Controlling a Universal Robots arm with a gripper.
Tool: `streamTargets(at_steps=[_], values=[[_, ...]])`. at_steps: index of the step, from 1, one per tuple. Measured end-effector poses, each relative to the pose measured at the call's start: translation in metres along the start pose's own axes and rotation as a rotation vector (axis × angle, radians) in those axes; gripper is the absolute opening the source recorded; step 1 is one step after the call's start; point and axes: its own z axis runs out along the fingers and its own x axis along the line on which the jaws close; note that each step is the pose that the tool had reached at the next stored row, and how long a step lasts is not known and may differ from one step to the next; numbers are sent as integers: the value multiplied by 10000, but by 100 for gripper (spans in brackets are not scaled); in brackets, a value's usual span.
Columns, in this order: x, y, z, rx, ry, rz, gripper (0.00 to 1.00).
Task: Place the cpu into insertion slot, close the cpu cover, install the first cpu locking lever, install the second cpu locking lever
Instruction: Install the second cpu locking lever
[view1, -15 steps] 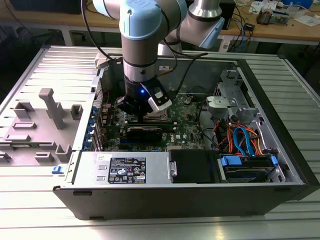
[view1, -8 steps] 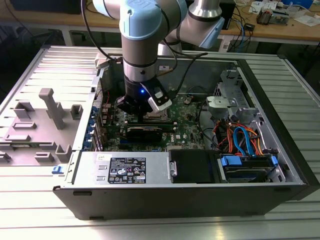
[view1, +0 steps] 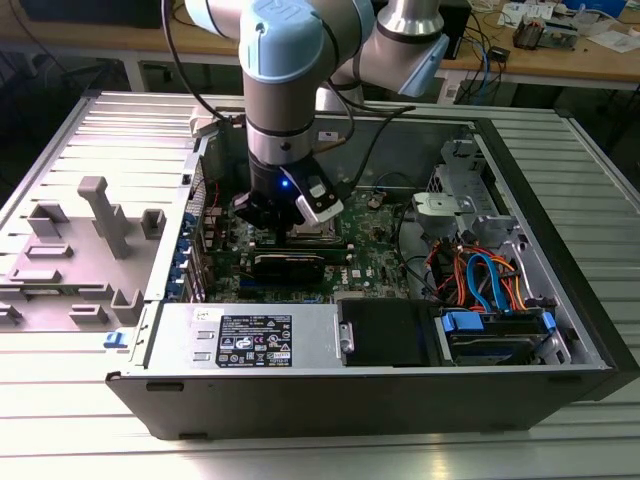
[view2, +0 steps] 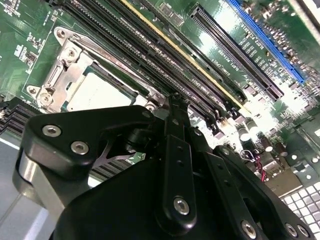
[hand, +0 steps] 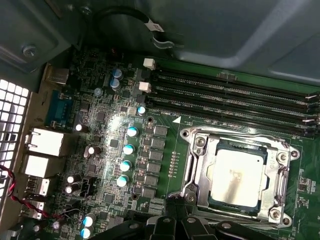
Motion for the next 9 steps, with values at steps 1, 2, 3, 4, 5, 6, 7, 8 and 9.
streamTargets(at_steps=[1,2,3,4,5,6,7,8,9], values=[[0,0,0,-18,1,-4,11],[1,-1,-1,-36,3,-10,11],[2,-2,0,-61,0,-15,11],[1,-1,0,-65,-1,-20,11],[1,0,-2,-66,-1,-24,11],[0,2,-7,-67,-1,-27,11],[0,6,-26,-64,1,-31,11],[0,10,-55,-66,1,-35,11],[-1,15,-87,-68,0,-38,11]])
